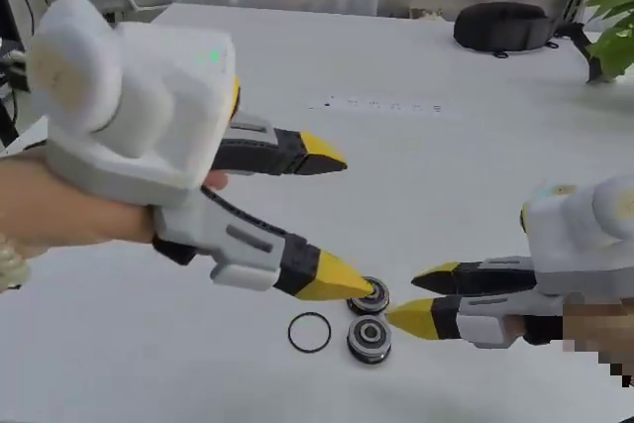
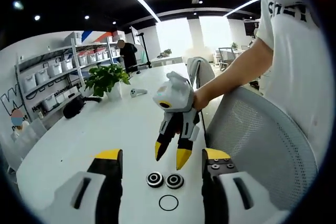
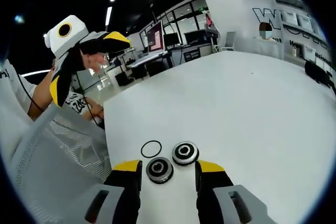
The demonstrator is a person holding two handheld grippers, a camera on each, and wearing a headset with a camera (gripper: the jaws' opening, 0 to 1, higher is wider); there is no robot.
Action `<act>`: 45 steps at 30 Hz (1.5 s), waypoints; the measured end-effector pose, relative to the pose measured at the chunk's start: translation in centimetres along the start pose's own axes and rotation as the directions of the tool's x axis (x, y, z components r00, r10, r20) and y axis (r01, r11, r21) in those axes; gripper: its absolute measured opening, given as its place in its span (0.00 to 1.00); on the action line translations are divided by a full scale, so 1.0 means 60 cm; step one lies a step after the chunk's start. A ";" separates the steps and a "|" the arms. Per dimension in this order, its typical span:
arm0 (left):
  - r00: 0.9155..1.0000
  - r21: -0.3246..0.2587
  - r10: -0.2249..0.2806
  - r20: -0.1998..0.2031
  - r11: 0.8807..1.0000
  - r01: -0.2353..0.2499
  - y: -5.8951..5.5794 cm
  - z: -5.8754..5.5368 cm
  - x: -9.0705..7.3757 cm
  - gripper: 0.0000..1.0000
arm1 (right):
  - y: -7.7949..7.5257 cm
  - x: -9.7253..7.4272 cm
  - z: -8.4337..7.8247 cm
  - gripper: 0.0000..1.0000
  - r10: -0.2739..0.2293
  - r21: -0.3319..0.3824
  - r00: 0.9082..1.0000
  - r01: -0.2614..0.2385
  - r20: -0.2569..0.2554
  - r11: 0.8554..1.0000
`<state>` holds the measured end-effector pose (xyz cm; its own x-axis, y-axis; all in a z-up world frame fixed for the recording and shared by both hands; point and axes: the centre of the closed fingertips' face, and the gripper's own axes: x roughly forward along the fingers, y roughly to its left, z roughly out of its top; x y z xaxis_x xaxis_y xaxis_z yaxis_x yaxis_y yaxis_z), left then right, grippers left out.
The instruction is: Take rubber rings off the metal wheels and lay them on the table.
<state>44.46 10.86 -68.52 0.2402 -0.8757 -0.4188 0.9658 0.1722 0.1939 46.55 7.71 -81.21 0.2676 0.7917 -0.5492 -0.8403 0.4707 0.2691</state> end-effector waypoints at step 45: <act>0.997 -0.183 0.009 -0.074 0.983 -0.022 -0.025 -0.186 0.124 0.18 | 0.023 0.039 -0.070 0.27 0.016 -0.170 0.987 -0.044 -0.162 0.984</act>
<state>45.88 9.13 -81.79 0.2552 -0.8386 -0.4813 0.9618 0.2713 0.0371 44.04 8.57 -85.46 0.1746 0.7255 -0.6657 -0.9191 0.3626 0.1542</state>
